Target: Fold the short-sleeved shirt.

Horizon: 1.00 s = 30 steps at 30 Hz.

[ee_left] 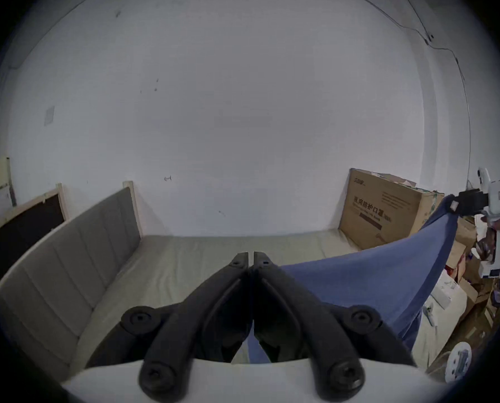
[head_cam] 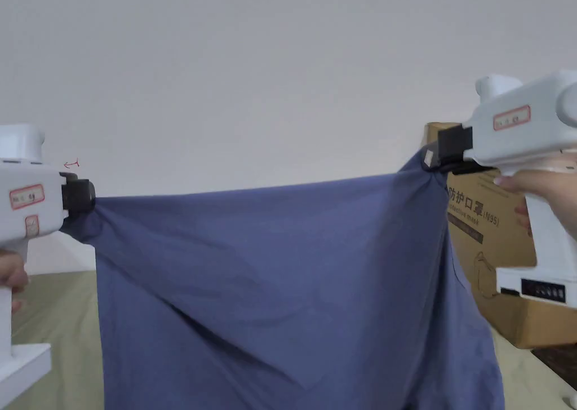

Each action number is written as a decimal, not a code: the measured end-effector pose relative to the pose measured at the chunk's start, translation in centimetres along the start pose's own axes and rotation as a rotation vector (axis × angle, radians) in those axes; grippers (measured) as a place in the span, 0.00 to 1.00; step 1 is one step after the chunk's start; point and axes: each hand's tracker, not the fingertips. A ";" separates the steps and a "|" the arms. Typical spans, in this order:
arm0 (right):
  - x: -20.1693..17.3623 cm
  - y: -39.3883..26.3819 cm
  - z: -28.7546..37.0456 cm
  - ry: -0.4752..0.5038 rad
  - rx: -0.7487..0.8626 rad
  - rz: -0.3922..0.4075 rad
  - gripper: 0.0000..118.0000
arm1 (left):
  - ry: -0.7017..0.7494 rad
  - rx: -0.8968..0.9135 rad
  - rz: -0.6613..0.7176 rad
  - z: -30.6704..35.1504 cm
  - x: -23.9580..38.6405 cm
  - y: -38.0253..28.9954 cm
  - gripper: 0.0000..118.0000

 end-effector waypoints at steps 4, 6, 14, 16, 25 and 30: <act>-0.2 4.1 -3.2 -0.033 0.072 0.008 0.07 | 0.036 0.053 0.053 -3.3 -0.6 2.1 0.00; -0.4 5.7 -5.5 -0.067 0.126 -0.005 0.07 | 0.113 0.097 0.025 -5.3 -0.6 3.0 0.00; -1.2 6.1 -14.7 -0.105 0.181 0.006 0.07 | 0.191 0.198 0.076 -11.6 -1.0 2.8 0.00; -1.5 4.7 -16.6 -0.126 0.179 0.027 0.07 | 0.228 0.197 0.067 -12.7 -1.0 1.7 0.00; -0.5 -14.8 -21.0 -0.155 0.012 0.041 0.07 | 0.259 -0.095 0.168 -14.3 -2.2 -15.1 0.00; 2.1 -31.6 -20.3 -0.162 -0.334 -0.081 0.07 | 0.240 -0.417 0.197 -11.3 -1.7 -30.2 0.00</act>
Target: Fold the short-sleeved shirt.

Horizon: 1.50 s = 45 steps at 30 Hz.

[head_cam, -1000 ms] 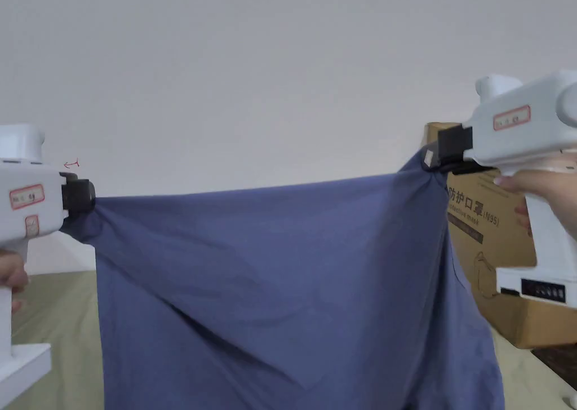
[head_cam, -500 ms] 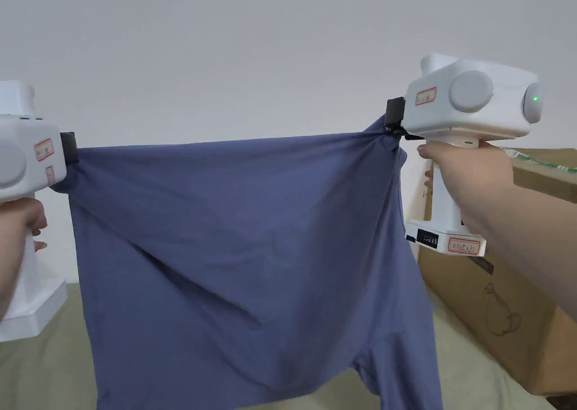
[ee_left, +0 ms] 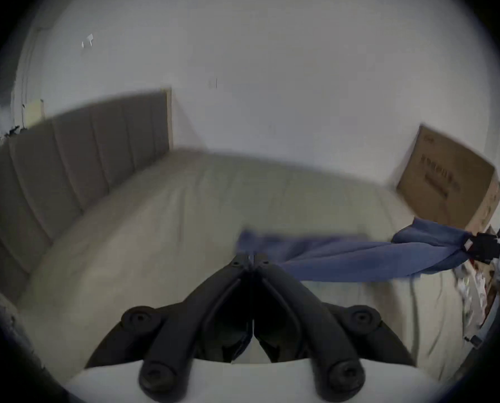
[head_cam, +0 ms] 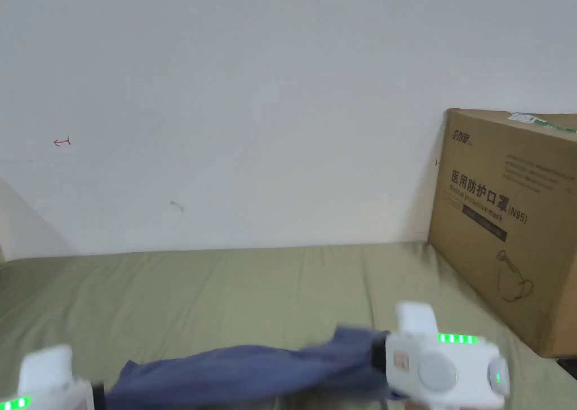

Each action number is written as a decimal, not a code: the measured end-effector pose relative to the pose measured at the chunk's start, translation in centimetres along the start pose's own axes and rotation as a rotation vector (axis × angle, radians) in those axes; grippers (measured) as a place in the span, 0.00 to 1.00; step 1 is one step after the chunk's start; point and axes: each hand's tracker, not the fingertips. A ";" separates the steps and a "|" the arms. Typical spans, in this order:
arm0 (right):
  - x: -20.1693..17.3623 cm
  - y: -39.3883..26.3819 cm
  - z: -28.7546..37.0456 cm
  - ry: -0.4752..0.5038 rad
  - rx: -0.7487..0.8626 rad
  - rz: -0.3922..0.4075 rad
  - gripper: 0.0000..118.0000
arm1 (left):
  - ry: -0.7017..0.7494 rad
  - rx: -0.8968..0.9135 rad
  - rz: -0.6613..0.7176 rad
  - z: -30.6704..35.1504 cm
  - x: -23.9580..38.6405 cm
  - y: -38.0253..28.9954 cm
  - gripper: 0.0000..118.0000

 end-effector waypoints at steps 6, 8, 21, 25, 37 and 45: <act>3.3 -12.4 4.1 0.051 -0.243 -0.043 0.07 | -0.026 -0.281 -0.101 2.7 -3.4 -10.1 0.00; 4.4 -13.7 6.8 0.063 -0.256 -0.045 0.07 | 0.023 -0.267 -0.210 5.4 -4.3 -11.4 0.00; 4.2 -17.8 21.4 0.083 -0.306 -0.071 0.07 | -0.144 -0.278 -0.159 19.1 -7.0 -11.1 0.00; 4.6 -17.8 21.3 0.055 -0.301 -0.081 0.07 | -0.145 -0.294 -0.176 18.2 -6.5 -11.5 0.01; 2.6 -14.0 23.8 0.049 -0.021 -0.042 0.97 | -0.272 -0.015 -0.062 20.0 -3.7 -8.2 1.00; -0.2 -9.3 27.5 0.097 0.438 -0.004 0.97 | -0.396 0.413 -0.152 23.5 1.9 -3.4 1.00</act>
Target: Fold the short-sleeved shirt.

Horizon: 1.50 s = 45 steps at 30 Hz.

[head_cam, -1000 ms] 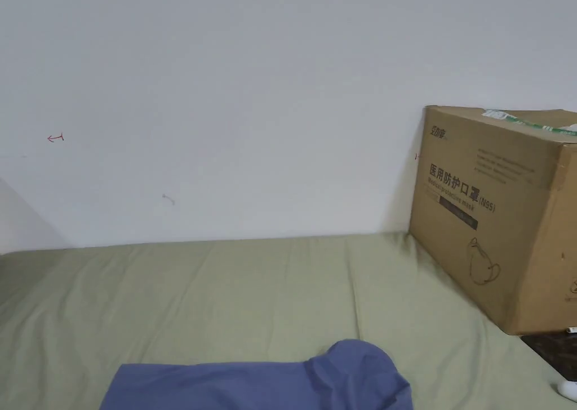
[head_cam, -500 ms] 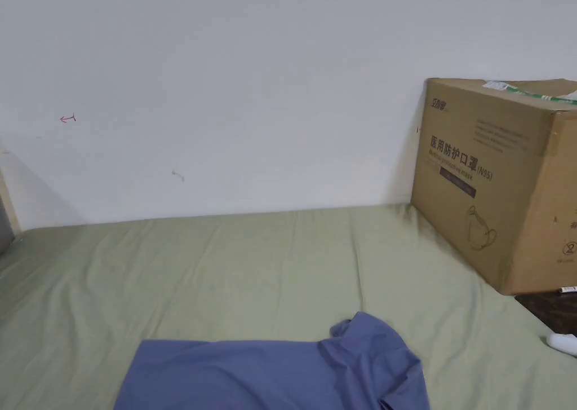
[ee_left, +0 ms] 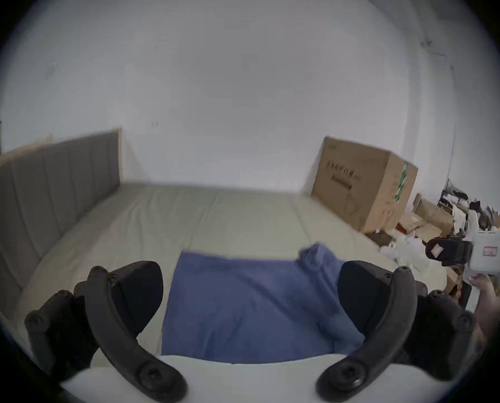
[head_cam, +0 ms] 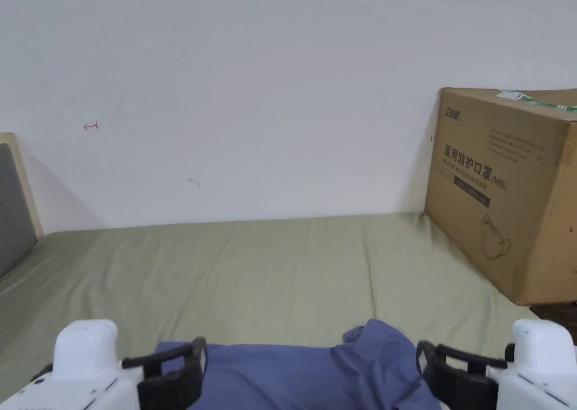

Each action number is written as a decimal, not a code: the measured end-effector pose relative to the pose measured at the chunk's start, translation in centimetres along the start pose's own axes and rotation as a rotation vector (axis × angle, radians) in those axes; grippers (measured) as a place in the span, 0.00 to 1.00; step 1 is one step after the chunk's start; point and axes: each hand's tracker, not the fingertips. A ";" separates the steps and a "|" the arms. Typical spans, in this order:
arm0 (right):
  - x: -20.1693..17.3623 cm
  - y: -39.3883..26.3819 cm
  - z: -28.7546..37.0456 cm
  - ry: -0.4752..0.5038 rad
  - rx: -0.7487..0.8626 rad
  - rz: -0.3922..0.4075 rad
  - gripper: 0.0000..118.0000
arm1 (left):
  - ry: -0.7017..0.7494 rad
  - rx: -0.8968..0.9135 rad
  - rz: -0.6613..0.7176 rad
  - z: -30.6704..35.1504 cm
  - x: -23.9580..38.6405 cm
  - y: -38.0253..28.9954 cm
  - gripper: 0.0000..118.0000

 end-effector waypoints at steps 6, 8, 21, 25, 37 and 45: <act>-1.6 1.9 -3.0 -0.061 0.165 0.066 0.05 | 0.046 0.078 -0.031 -4.4 2.5 1.8 0.00; -1.6 2.4 -4.1 -0.107 0.186 0.082 0.00 | 0.059 0.095 -0.050 -5.6 2.6 1.9 0.00; -1.0 2.7 -10.4 -0.031 0.073 0.115 0.00 | 0.075 -0.412 0.074 -18.3 -6.3 5.9 0.00; -0.4 1.2 -12.8 -0.001 -0.017 0.167 0.00 | -0.029 -0.754 0.123 -27.5 -13.3 1.9 0.00; 3.1 -3.6 -18.3 -0.030 -0.205 0.074 0.00 | 0.168 -0.840 -0.048 -39.0 -20.8 -10.6 0.97; 4.9 -4.6 -19.4 -0.041 -0.253 0.050 0.00 | 0.084 -0.834 -0.140 -39.2 -18.8 -13.9 0.76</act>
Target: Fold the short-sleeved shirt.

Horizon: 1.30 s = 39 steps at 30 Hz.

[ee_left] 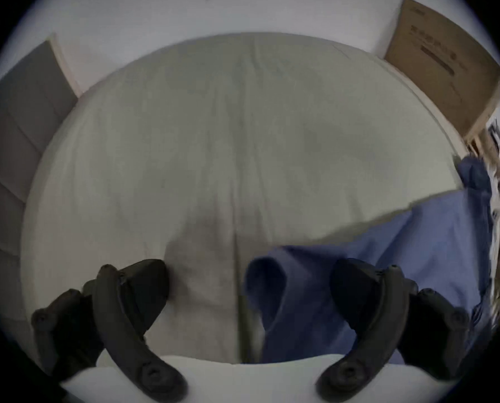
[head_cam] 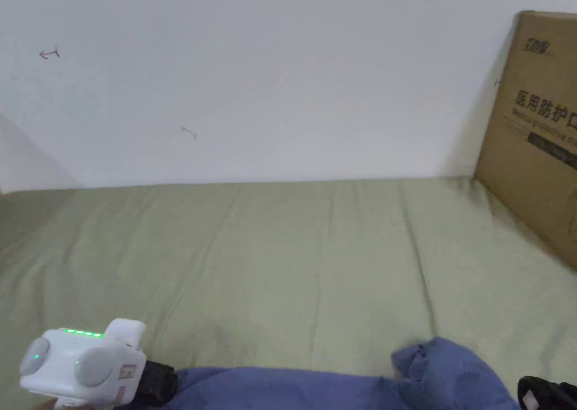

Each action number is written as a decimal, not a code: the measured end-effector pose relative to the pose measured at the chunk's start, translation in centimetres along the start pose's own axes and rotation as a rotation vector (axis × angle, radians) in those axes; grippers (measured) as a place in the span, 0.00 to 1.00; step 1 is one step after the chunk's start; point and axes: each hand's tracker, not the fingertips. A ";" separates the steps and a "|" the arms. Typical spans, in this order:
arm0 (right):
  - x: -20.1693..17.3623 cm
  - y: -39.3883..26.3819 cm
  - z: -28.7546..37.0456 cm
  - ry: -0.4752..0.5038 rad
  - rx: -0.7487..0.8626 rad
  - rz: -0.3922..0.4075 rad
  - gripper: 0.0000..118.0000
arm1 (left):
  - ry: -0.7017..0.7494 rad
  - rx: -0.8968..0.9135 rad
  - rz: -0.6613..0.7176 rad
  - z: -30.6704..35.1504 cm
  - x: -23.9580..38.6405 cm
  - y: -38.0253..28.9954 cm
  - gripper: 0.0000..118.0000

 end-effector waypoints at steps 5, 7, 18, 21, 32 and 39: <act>3.0 1.5 -3.0 0.016 -0.039 -0.039 0.00 | -0.008 0.123 -0.011 5.1 -0.5 -0.8 0.00; 4.8 2.4 -5.4 0.032 -0.083 -0.102 0.00 | -0.030 0.127 0.034 9.1 -0.2 -0.7 0.00; 9.1 1.9 -21.9 -0.144 -0.648 -0.085 0.95 | -0.010 0.114 0.096 13.8 -3.2 -4.8 0.00; 8.6 1.2 -22.6 -0.130 -0.676 -0.072 0.75 | 0.007 0.091 0.073 13.4 -3.1 -5.3 0.00; 5.5 5.8 -12.4 -0.035 -0.378 -0.020 0.00 | -0.003 0.205 0.148 19.5 -2.6 -6.4 0.00; 6.2 14.0 1.3 0.009 -0.098 -0.052 0.00 | 0.028 0.522 0.087 32.6 -0.1 -5.0 0.00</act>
